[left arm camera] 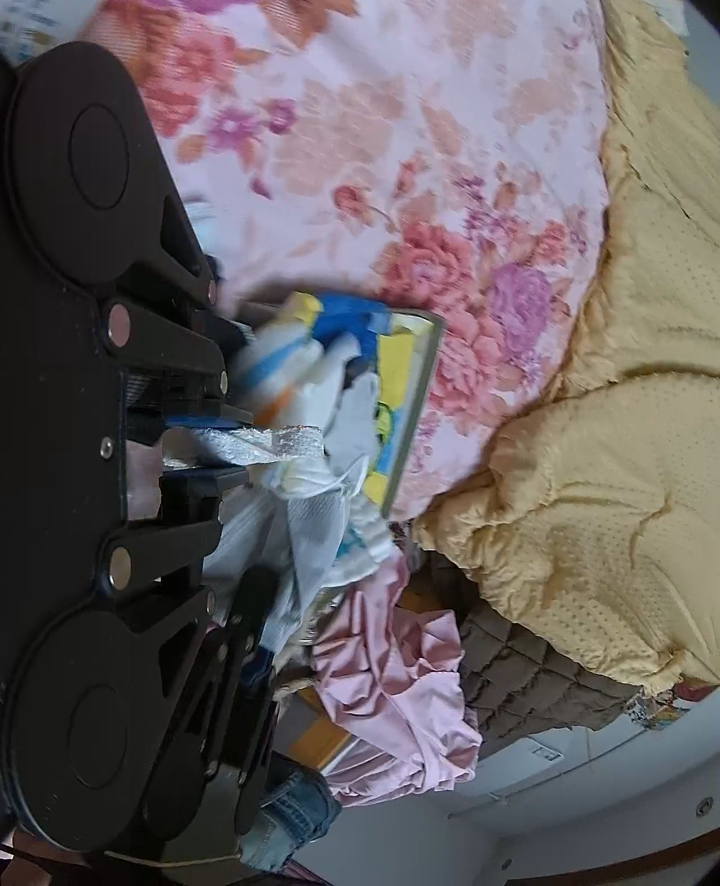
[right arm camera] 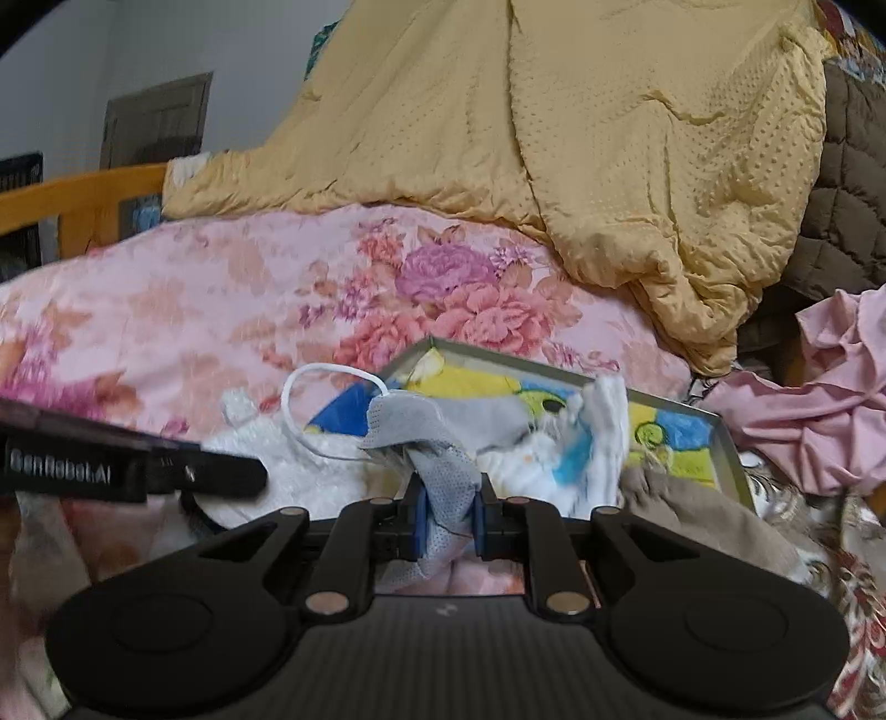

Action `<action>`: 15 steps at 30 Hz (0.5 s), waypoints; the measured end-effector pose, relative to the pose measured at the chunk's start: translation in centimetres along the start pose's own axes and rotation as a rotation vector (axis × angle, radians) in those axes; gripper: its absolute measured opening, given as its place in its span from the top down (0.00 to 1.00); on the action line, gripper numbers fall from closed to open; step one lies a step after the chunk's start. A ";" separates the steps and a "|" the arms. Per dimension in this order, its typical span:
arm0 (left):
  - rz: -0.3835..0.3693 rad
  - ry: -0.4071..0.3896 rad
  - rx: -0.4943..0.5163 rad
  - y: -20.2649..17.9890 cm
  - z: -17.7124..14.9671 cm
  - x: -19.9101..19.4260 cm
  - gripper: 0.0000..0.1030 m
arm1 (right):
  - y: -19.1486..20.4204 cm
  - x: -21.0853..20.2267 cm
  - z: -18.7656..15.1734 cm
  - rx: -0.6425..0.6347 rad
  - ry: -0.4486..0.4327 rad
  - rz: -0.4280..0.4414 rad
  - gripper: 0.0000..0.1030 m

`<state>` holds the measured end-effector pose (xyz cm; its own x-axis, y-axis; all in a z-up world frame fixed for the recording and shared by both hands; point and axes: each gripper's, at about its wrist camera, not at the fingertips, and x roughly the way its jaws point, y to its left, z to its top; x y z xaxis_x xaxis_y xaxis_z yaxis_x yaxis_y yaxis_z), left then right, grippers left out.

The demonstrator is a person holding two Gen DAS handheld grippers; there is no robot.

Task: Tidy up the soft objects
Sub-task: 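Grasp the white lace cloth with the left tool while the right grasps the grey mask, then carry the white lace cloth with the left tool while the right carries the grey mask to the tray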

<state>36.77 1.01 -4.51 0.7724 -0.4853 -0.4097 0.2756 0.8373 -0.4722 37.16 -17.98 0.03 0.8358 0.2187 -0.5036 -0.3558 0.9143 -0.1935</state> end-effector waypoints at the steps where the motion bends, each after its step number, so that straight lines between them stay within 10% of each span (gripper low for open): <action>1: -0.003 -0.003 0.001 0.0 0.4 0.6 0.86 | -0.3 0.7 0.4 0.012 0.001 0.004 0.83; 15: -0.011 -0.034 -0.045 1.9 6.3 8.4 0.85 | -4.9 9.7 1.6 0.206 0.088 0.016 0.82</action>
<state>47.42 0.09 -3.94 0.7888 -0.4851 -0.3774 0.2588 0.8192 -0.5119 47.69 -19.76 -2.59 0.7877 0.2114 -0.5786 -0.2683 0.9632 -0.0132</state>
